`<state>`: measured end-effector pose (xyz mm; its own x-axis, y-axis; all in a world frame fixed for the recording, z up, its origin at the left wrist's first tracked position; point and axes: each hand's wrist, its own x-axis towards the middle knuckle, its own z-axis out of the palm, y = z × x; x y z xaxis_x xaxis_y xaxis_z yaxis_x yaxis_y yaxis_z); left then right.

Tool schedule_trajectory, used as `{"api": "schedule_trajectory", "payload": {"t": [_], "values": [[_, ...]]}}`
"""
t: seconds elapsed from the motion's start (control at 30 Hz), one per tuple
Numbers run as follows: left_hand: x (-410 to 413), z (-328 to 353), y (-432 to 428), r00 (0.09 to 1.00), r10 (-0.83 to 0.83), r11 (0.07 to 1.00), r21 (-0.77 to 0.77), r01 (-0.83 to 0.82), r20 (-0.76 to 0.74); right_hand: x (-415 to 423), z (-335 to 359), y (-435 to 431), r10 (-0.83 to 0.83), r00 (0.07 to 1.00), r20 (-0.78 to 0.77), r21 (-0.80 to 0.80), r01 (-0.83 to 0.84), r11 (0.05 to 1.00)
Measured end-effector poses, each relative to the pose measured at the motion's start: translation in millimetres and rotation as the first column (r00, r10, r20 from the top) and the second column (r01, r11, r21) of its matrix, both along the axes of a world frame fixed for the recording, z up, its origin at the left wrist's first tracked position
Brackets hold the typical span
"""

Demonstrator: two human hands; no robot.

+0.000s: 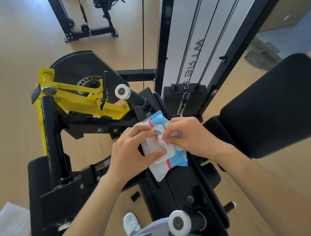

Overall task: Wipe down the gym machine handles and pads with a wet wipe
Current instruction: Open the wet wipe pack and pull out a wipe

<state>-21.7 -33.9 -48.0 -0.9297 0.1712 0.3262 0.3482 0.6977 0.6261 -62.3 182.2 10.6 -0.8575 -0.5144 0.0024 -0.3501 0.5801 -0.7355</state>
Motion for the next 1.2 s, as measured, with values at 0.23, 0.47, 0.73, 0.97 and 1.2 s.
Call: {"api": "schedule_trajectory", "payload": {"t": [0.23, 0.47, 0.73, 0.97, 1.2], "values": [[0, 0, 2, 1.000, 0.025, 0.999, -0.024, -0.024, 0.013, -6, 16, 4, -0.228, 0.973, -0.043, -0.134, 0.221, 0.966], [2, 0, 5, 0.999, 0.048, 0.997, -0.064, -0.048, -0.002, -10, 29, 8, -0.537, 0.830, 0.152, -0.453, 0.541, 0.708], [6, -7, 5, 0.999, 0.023, 0.999, 0.032, -0.022, -0.041, -28, 55, 20, -0.627, 0.734, 0.262, -0.614, 0.628, 0.479], [13, -12, 0, 0.989, -0.143, 0.990, -0.002, 0.143, -0.040, -4, 19, 17, -0.602, 0.769, 0.214, -0.495, 0.617, 0.612], [16, -9, -1, 0.969, -0.195, 0.972, 0.159, 0.171, 0.152, 23, -4, 19, -0.545, 0.757, 0.361, -0.376, 0.653, 0.658]]}}
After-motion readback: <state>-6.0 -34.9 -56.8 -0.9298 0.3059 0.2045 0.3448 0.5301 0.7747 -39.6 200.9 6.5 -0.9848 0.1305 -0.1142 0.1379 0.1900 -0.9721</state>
